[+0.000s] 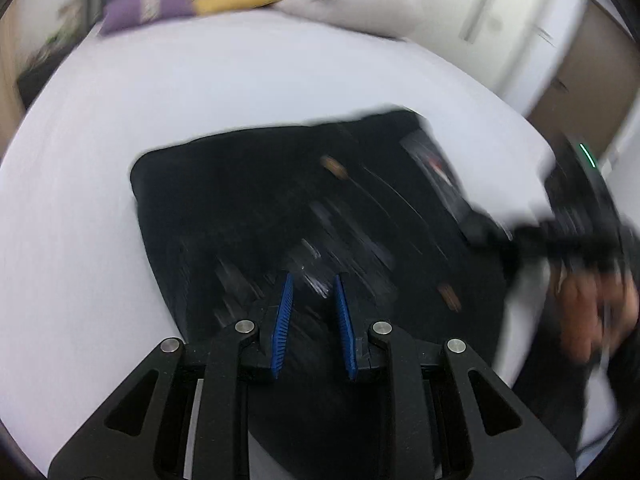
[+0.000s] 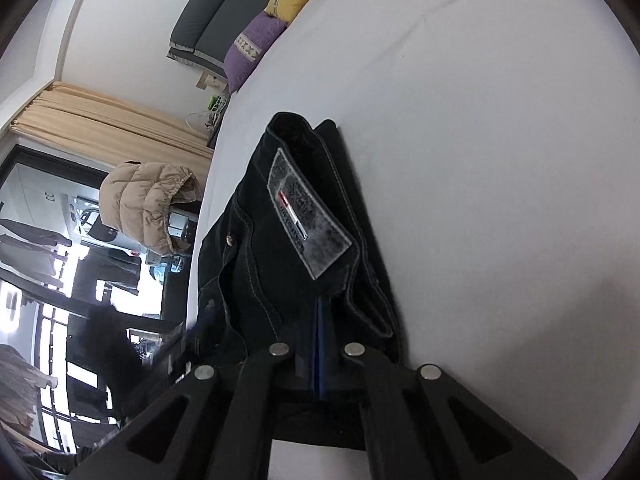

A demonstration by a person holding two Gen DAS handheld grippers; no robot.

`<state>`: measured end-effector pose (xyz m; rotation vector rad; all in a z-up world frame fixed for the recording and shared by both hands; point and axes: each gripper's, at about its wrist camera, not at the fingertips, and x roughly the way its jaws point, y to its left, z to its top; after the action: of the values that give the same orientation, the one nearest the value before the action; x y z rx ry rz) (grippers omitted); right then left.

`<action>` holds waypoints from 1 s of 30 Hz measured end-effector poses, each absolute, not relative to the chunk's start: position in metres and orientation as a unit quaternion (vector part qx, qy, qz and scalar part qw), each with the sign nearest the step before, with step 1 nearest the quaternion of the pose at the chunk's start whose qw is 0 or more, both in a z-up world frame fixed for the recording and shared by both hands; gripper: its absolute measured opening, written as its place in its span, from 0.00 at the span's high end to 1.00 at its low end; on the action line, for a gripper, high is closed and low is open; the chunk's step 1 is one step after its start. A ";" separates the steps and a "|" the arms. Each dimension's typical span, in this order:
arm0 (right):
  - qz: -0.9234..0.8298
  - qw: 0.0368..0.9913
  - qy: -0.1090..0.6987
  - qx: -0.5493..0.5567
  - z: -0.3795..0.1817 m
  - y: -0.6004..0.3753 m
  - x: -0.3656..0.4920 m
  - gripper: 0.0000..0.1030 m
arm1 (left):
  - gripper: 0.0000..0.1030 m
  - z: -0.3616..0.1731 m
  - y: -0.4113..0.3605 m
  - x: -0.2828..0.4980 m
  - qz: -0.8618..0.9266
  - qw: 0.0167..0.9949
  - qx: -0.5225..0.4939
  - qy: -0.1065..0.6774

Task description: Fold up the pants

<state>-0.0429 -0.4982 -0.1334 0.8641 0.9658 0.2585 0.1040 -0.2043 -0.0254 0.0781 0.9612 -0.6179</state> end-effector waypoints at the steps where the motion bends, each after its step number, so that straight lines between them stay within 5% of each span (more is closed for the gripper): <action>1: 0.119 0.790 0.447 0.402 -0.134 -0.498 -0.043 1.00 | 0.80 -0.024 -0.205 0.087 -0.304 0.840 0.054 0.447; 5: 0.119 0.794 0.438 0.404 -0.133 -0.494 -0.046 1.00 | 0.80 -0.026 -0.210 0.032 -0.320 0.851 0.138 0.393; 10: 0.113 0.797 0.437 0.401 -0.124 -0.490 -0.058 0.97 | 0.80 -0.033 -0.198 0.047 -0.330 0.842 0.083 0.419; 11: 0.111 0.800 0.437 0.396 -0.114 -0.489 -0.063 0.91 | 0.80 -0.027 -0.192 0.049 -0.334 0.840 0.070 0.423; 13: 0.122 0.809 0.419 0.395 -0.094 -0.489 -0.072 0.49 | 0.78 -0.020 -0.183 0.051 -0.335 0.837 0.033 0.431; 15: 0.111 0.833 0.393 0.372 -0.071 -0.491 -0.079 0.36 | 0.49 -0.005 -0.158 0.058 -0.319 0.847 -0.020 0.425; 16: 0.104 0.844 0.387 0.356 -0.062 -0.494 -0.080 0.36 | 0.12 -0.002 -0.148 0.063 -0.309 0.851 -0.043 0.421; 17: 0.102 0.849 0.389 0.344 -0.057 -0.497 -0.076 0.36 | 0.03 0.001 -0.135 0.069 -0.292 0.859 -0.073 0.415; 30: 0.111 0.776 0.525 0.333 -0.120 -0.501 0.017 0.36 | 0.05 -0.056 -0.137 0.143 -0.288 0.746 -0.219 0.559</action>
<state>0.0173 -0.5010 -0.1196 0.7204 1.1352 0.2399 0.1435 -0.1368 -0.0561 -0.4787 1.2229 -0.6302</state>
